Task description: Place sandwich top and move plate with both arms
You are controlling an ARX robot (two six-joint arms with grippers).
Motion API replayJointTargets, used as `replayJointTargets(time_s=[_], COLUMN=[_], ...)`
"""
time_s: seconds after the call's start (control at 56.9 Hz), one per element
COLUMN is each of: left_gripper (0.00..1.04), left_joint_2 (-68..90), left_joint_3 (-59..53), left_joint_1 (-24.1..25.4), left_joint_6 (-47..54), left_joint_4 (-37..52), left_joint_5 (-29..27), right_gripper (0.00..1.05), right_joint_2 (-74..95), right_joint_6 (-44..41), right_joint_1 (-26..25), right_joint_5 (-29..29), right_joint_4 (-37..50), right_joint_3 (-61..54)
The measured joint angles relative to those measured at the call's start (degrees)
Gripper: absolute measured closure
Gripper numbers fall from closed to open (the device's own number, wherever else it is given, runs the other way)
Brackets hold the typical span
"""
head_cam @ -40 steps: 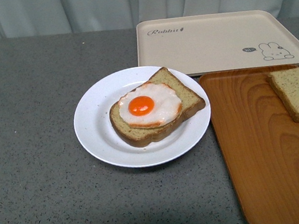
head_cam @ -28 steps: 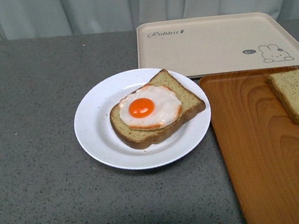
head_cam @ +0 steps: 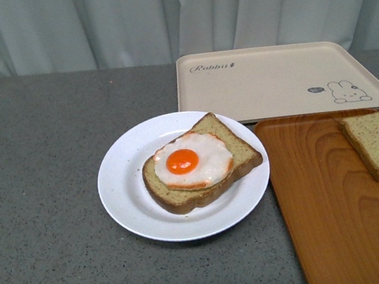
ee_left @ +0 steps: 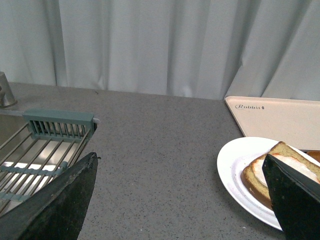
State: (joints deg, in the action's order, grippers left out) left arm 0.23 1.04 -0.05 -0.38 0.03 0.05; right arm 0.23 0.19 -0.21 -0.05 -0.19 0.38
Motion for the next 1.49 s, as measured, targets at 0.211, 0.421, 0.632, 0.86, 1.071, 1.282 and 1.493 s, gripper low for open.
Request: replayJointTargets(time_s=[0.211,0.421,0.632,0.86,1.071,1.282,1.493], left_gripper=[0.06,0.06,0.06,0.06,0.06,0.06,0.06], left_joint_2=[0.0,0.0,0.0,0.0,0.0,0.0,0.0], left_joint_3=[0.0,0.0,0.0,0.0,0.0,0.0,0.0], left_joint_1=[0.0,0.0,0.0,0.0,0.0,0.0,0.0], left_joint_6=[0.0,0.0,0.0,0.0,0.0,0.0,0.0], left_joint_4=[0.0,0.0,0.0,0.0,0.0,0.0,0.0], left_joint_5=[0.0,0.0,0.0,0.0,0.0,0.0,0.0], right_gripper=[0.09,0.09,0.09,0.09,0.09,0.09,0.09], right_joint_2=[0.0,0.0,0.0,0.0,0.0,0.0,0.0], right_joint_6=[0.0,0.0,0.0,0.0,0.0,0.0,0.0], right_joint_1=[0.0,0.0,0.0,0.0,0.0,0.0,0.0], right_joint_5=[0.0,0.0,0.0,0.0,0.0,0.0,0.0], right_joint_4=[0.0,0.0,0.0,0.0,0.0,0.0,0.0], right_joint_3=[0.0,0.0,0.0,0.0,0.0,0.0,0.0])
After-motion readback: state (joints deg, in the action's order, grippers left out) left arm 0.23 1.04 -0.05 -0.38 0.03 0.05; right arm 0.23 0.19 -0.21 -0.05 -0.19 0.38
